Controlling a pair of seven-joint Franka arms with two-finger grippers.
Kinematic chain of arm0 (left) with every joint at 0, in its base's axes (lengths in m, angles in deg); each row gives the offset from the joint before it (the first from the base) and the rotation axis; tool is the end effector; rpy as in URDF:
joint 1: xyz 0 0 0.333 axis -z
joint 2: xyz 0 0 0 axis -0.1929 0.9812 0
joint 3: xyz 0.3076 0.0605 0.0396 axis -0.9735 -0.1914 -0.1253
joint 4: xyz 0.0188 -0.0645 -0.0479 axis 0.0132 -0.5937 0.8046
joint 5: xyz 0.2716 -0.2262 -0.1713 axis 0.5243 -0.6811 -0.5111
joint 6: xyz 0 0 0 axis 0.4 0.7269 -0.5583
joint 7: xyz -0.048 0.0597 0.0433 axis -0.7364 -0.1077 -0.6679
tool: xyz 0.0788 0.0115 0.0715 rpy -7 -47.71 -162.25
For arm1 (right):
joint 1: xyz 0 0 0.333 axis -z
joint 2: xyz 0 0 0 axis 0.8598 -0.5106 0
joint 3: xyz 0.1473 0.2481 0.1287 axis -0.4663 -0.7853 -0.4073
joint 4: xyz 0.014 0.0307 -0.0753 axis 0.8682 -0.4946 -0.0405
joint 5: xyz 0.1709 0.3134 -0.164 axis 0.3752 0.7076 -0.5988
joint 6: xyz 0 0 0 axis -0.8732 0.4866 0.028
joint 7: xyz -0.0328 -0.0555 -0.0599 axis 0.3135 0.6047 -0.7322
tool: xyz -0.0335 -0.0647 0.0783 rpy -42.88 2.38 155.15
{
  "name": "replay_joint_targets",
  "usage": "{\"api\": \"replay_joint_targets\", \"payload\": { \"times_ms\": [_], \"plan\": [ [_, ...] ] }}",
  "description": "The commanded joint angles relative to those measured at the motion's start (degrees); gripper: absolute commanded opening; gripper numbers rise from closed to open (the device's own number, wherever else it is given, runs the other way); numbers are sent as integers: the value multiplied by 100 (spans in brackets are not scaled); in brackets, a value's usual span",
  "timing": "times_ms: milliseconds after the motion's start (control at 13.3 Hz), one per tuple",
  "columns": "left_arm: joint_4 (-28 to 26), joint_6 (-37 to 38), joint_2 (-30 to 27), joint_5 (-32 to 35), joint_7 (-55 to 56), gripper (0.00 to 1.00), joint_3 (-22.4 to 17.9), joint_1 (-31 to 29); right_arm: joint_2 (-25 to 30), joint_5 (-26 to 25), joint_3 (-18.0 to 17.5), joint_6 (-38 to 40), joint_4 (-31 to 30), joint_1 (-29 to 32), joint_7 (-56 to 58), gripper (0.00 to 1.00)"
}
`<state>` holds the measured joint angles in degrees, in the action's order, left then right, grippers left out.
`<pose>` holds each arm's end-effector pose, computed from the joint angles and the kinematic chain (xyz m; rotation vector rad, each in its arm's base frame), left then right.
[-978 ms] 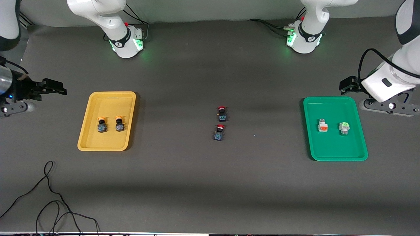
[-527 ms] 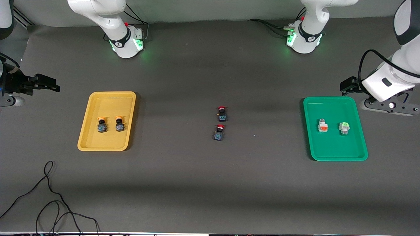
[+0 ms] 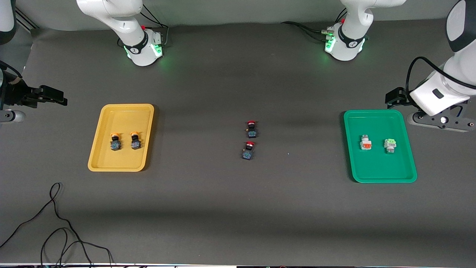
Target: Place green and yellow buttons in trays
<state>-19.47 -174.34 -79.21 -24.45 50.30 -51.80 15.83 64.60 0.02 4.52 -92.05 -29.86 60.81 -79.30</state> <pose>0.5593 -0.0602 0.5756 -3.0386 0.3129 0.2288 0.5431 -0.0348 0.5942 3.1256 0.0358 -0.2838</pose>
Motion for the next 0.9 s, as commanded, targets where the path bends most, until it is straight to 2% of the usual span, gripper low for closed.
{"api": "replay_joint_targets", "payload": {
  "times_ms": [0,827],
  "plan": [
    [-70,-24,-69,3,-82,100,-72,66,163,-106,-31,-94,-137,7,-335,100],
    [-79,-24,-69,-6,-82,100,-72,57,57,-44,-13,-296,4,16,-546,100]
  ]
}}
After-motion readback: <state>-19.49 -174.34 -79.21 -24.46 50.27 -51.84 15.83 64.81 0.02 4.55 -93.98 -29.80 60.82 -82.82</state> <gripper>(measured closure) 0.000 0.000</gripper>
